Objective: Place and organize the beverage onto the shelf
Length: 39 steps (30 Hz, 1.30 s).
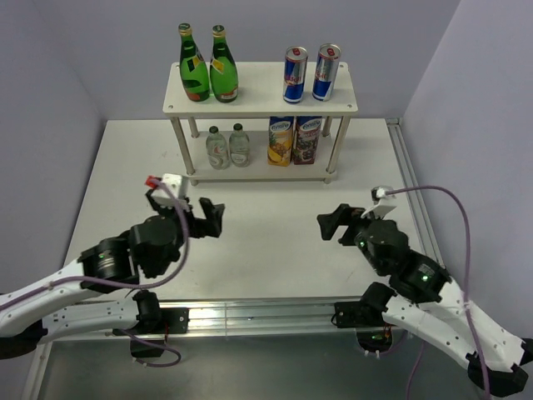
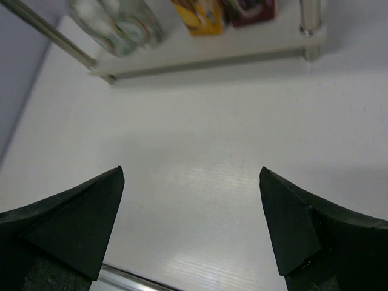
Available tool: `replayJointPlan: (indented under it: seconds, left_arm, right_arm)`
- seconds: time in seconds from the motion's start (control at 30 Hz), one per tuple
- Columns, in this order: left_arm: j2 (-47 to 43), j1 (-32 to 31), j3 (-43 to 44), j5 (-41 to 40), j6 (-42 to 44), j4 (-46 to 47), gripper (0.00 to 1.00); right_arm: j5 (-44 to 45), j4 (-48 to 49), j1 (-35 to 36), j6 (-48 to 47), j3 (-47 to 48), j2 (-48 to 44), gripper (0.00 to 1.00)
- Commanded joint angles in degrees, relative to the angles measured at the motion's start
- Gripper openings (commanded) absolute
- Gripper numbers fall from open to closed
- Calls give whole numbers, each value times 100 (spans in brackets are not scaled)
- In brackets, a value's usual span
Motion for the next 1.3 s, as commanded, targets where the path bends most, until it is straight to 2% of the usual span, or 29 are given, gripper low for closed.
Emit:
replayJointPlan:
  seconds: [0.0, 0.03, 0.1, 0.2, 0.3, 0.53, 1.27]
  left_arm:
    - [-355, -159, 482, -1139, -1342, -1909, 98]
    - [-364, -159, 919, -1192, -1474, -2194, 98]
    - [-469, -159, 1221, -1271, -1485, -2530, 98]
    - [-811, -159, 1108, -1237, -774, -2014, 99]
    - [-1084, -159, 652, -1140, -509, -1486, 99]
    - [-1172, -150, 563, -1193, -579, -1565, 97]
    - [-1252, -150, 413, -1078, -588, -1573, 97]
  right_arm:
    - [-218, -328, 46, -354, 1721, -129, 100]
    - [-322, -565, 37, -537, 2058, -103, 100]
    - [-402, -803, 45, -705, 2709, -15, 100]
    - [-429, -1208, 45, -1048, 3790, 30, 100]
    - [-262, -1533, 37, -1312, 4073, -75, 100]
    - [-51, -1718, 37, -1418, 3934, -515, 100]
    - [107, -1666, 37, -1488, 3635, -577, 100]
